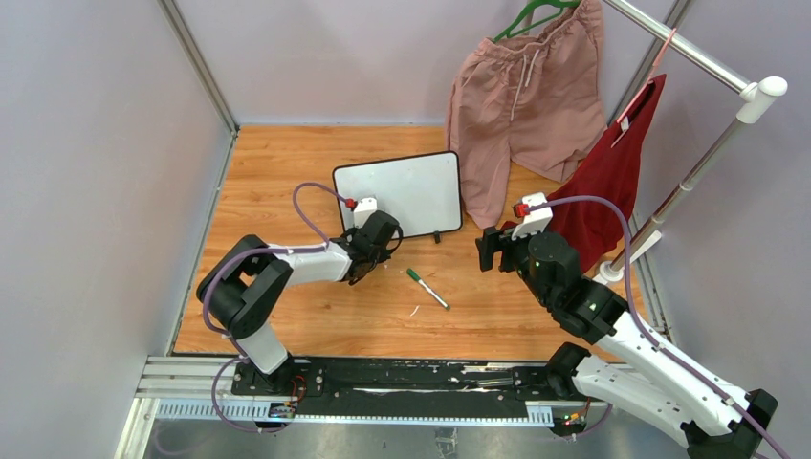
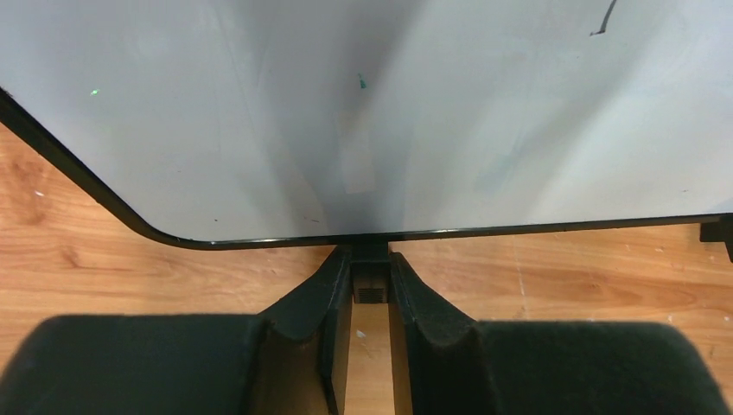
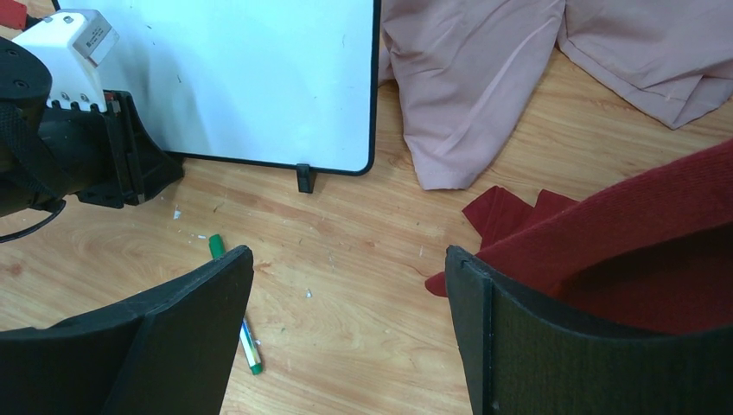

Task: Write a sentence on the whiteboard
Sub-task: Move the whiteboard stand to the center of the board.

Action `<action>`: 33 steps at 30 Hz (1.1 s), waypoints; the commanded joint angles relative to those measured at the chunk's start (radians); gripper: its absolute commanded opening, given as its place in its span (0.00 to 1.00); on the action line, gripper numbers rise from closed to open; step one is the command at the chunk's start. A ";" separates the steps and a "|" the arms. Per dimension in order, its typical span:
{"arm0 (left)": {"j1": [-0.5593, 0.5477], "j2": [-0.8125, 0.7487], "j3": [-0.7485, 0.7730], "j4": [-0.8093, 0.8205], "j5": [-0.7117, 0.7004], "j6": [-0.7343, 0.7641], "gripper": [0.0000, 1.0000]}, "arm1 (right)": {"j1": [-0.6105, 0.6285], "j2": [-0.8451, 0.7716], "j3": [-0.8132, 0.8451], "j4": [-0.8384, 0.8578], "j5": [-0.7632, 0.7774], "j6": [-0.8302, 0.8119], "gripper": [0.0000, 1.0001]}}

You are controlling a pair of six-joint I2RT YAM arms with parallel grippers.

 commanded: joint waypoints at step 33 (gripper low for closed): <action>-0.058 -0.586 -0.060 -0.384 0.132 0.053 0.96 | 0.014 -0.044 0.012 -0.054 -0.054 0.013 0.85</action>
